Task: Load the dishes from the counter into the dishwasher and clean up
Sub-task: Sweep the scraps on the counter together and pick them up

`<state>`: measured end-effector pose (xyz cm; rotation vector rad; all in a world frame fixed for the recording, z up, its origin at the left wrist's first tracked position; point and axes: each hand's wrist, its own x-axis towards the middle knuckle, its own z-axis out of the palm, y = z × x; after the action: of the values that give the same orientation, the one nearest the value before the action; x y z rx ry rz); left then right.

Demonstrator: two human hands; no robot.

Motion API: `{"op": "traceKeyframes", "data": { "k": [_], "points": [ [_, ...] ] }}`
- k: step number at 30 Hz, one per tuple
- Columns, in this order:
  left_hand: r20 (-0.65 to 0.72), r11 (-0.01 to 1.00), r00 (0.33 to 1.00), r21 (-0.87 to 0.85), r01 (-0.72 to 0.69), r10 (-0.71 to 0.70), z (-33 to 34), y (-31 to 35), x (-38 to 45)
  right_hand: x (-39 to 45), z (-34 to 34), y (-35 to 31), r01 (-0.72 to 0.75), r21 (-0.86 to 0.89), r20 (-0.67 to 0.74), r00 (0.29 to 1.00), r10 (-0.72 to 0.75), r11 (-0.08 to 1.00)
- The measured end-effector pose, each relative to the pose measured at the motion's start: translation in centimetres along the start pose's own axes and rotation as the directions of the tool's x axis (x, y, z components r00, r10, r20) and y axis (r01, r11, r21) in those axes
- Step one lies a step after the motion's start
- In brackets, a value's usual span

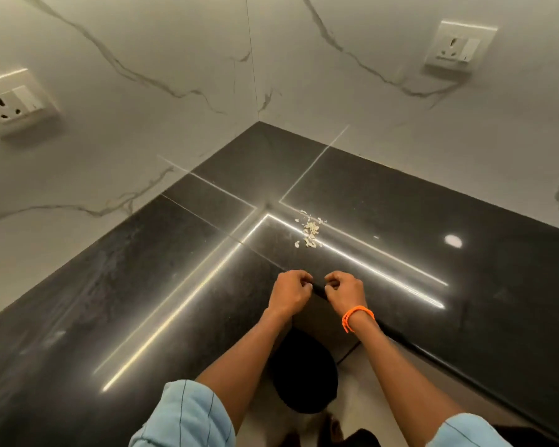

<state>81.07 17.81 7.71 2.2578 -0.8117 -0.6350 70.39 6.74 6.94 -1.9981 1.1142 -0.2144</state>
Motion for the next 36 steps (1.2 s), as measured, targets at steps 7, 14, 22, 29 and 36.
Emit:
{"op": "traceKeyframes", "data": {
  "k": [7,14,22,29,36],
  "points": [
    [-0.104,0.991,0.991,0.098,0.092,-0.081,-1.5,0.0,5.5,5.6,0.0,-1.3,-0.072,-0.139,0.036,0.996,0.077,0.988],
    [-0.157,0.984,0.978,0.09,0.154,-0.139,-0.6,2.0,11.9,14.1,2.7,-1.5,-0.13,-0.027,0.078,0.988,0.131,0.991],
    [-0.125,0.988,0.98,-0.016,0.153,-0.153,-0.7,3.6,17.9,21.6,2.0,-3.9,-0.106,0.028,0.048,0.993,0.105,0.994],
    [-0.024,0.982,0.999,0.181,0.047,-0.044,-5.3,3.4,22.7,24.7,-0.7,-8.1,0.215,-0.242,0.144,0.972,-0.184,0.946],
    [0.146,0.977,0.988,0.199,-0.071,0.042,-3.9,2.3,20.6,22.5,0.7,-7.0,0.469,-0.364,0.364,0.867,-0.34,0.805]
  ]
}}
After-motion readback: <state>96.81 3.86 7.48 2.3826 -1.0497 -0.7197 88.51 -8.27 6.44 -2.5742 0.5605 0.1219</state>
